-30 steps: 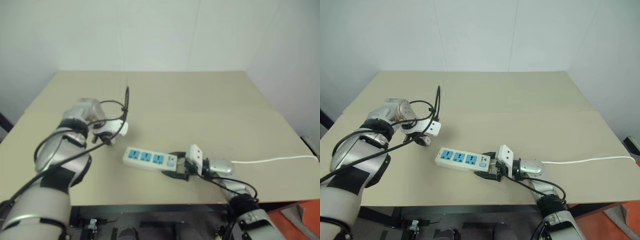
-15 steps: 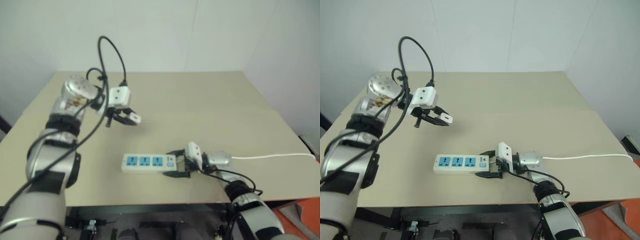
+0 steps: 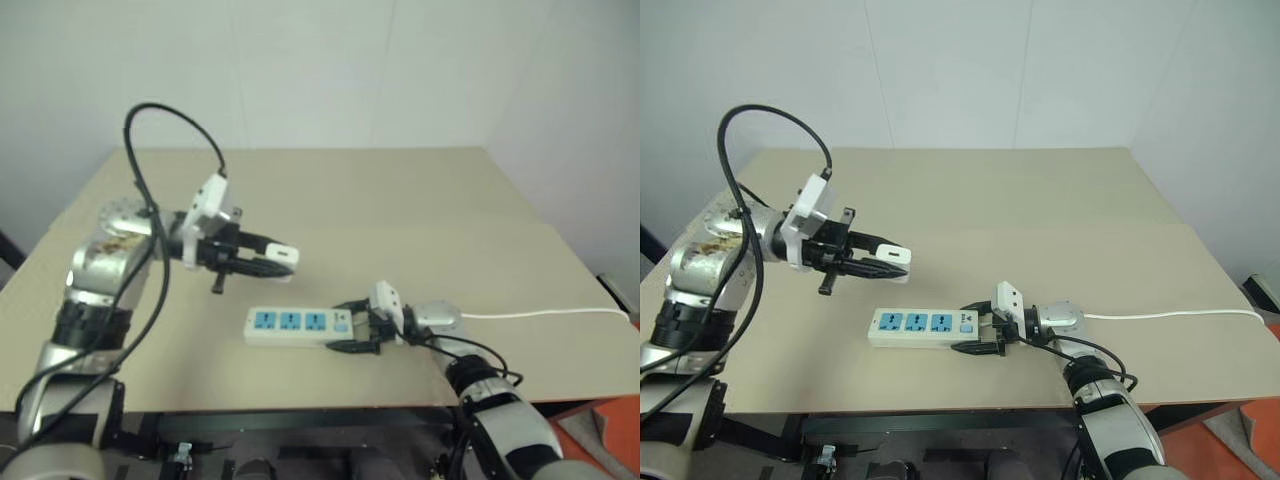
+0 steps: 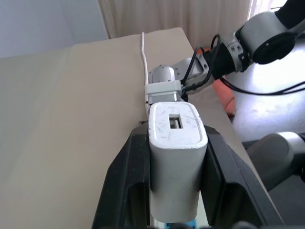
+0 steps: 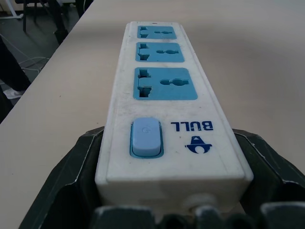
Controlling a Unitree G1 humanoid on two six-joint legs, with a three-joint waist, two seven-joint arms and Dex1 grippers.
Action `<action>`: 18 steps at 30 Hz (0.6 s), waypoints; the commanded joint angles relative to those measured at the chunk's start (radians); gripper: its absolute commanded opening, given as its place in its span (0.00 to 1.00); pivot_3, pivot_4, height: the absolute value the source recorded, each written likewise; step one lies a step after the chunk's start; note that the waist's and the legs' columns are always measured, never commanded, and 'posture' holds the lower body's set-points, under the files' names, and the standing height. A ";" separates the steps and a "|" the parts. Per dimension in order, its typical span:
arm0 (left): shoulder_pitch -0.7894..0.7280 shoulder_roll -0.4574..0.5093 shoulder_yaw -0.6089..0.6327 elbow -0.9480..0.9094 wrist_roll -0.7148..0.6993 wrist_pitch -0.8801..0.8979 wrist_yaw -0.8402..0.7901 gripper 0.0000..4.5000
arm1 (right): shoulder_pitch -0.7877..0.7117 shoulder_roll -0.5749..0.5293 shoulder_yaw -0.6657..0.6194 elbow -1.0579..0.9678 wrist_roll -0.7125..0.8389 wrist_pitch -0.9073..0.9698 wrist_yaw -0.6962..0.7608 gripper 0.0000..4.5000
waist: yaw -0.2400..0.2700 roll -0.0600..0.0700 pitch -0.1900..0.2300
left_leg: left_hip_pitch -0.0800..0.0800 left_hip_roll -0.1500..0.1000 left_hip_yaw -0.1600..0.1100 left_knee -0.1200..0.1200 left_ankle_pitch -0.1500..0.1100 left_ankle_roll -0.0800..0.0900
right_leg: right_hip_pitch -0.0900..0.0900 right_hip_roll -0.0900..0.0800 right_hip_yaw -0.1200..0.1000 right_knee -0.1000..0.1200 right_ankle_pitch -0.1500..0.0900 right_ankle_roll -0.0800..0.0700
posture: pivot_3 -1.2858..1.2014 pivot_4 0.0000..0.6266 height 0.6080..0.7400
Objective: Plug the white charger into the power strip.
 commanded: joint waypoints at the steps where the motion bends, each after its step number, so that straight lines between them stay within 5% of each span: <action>1: 0.009 -0.012 0.024 -0.050 -0.037 0.002 0.016 0.22 | 0.000 0.021 0.018 0.031 -0.034 -0.016 0.005 0.76 | -0.002 0.000 0.000 | 0.000 0.000 0.000 0.000 0.000 0.000 | 0.000 0.000 0.000 0.000 0.000 0.000 | 0.52 0.24 1.00; 18: 0.052 -0.074 -0.065 0.032 0.039 -0.117 -0.019 0.22 | 0.001 0.041 0.004 0.045 -0.052 -0.074 -0.019 0.76 | -0.021 0.000 0.000 | 0.001 0.000 0.000 0.000 0.000 0.000 | 0.000 0.001 0.000 0.000 0.000 0.000 | 0.52 0.24 1.00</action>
